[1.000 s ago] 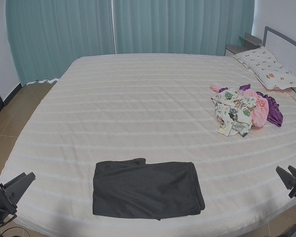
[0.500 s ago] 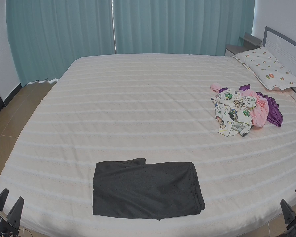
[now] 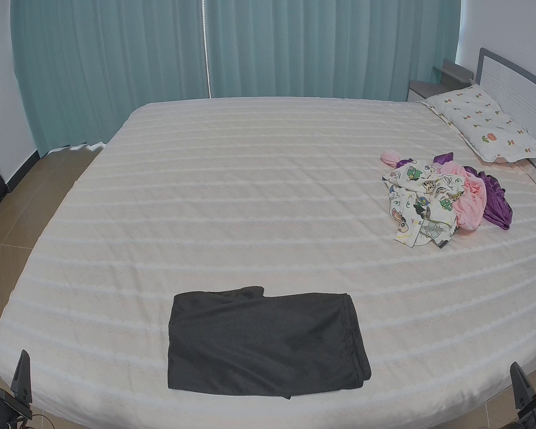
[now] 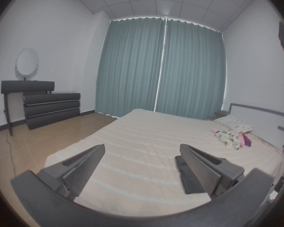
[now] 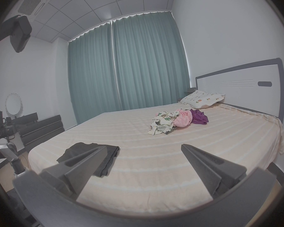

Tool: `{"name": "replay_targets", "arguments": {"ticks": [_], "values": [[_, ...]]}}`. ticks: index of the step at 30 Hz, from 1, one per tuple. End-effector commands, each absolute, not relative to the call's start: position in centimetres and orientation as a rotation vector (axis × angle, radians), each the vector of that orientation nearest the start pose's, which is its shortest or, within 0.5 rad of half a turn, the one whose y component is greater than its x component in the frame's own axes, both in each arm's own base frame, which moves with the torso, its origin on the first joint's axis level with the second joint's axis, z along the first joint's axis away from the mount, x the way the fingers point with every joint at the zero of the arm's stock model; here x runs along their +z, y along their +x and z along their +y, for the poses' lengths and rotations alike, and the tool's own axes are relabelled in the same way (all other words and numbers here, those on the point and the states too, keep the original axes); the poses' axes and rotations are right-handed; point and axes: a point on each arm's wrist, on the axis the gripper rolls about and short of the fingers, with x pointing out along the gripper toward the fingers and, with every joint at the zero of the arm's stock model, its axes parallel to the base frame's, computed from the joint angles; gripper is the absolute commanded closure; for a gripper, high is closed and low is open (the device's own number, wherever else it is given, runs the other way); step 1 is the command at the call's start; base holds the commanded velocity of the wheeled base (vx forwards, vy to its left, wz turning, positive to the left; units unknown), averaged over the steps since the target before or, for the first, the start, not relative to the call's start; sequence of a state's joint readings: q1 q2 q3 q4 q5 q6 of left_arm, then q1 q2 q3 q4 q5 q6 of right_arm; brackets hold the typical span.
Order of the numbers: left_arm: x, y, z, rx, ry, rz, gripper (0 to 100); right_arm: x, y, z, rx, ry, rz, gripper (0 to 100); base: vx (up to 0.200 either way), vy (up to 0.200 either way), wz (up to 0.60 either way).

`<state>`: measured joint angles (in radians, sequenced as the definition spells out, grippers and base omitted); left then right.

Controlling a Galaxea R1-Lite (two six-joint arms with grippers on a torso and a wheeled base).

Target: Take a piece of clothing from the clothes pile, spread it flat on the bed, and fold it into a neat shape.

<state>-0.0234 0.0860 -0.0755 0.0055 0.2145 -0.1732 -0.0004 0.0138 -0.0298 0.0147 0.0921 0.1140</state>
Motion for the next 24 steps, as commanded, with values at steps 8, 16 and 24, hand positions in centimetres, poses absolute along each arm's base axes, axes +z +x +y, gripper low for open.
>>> {"name": "replay_targets", "arguments": {"ticks": [8, 16, 24], "values": [[8.1, -2.35, 0.47, 0.217, -0.05, -0.058, 0, 8.18, -2.44, 0.08, 0.034, 0.043, -0.018, 0, 0.0, 0.0, 0.0], [8.05, -2.32, 0.34, 0.155, -0.051, -0.053, 0, 7.57, -2.27, 0.05, 0.018, -0.006, 0.0, 0, 0.0, 0.0, 0.0], [7.5, -2.28, 0.09, 0.041, -0.029, 0.004, 0, 7.57, -2.27, 0.05, 0.018, -0.005, 0.0, 0, 0.0, 0.0, 0.0]]}}
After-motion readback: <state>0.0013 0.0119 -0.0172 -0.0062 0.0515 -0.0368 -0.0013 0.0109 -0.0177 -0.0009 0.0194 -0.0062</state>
